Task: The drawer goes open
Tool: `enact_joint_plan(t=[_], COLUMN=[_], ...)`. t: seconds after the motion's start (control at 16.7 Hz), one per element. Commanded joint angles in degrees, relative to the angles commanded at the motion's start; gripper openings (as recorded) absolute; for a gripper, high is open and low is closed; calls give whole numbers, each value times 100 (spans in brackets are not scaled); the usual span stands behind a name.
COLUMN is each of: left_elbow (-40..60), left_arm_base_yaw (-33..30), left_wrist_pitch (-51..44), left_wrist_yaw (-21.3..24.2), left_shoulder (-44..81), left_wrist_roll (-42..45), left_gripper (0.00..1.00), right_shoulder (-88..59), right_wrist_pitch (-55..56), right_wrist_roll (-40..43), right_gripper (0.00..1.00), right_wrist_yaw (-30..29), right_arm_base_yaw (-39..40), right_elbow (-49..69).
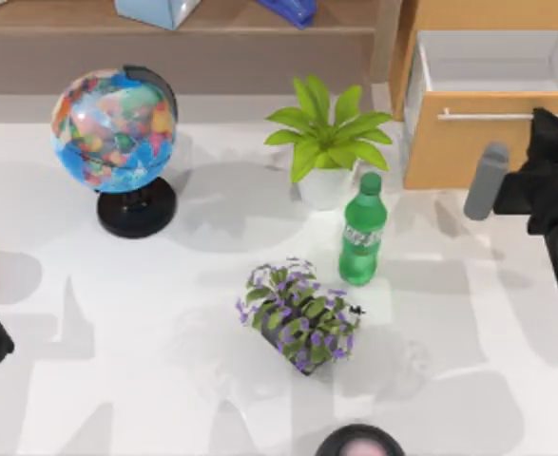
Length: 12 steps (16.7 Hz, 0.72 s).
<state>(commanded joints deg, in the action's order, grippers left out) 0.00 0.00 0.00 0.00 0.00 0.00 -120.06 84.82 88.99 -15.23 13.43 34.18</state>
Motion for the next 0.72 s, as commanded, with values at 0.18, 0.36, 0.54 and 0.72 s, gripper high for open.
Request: enact_joint_plan(t=[0.18,0.36,0.54,0.72], left_elbow=[0,0,0,0], left_arm_base_yaw=[0,0,0,0], left_wrist_pitch=[0,0,0,0], left_wrist_yaw=[0,0,0,0], left_shoulder=[0,0,0,0], left_wrist_roll=[0,0,0,0], left_gripper=[100,100,100,100], right_shoulder=[178,193,210,329], right_wrist_pitch=[286,310,382,747], right_wrist_roll=[-6,-7,0,8], right_gripper=[0,0,0,0], right_wrist_yaw=[-87,-94,-112,-266], right_arm_base_yaw=[87,95,123,278], right_elbow=[-441,-472,-544,-1050])
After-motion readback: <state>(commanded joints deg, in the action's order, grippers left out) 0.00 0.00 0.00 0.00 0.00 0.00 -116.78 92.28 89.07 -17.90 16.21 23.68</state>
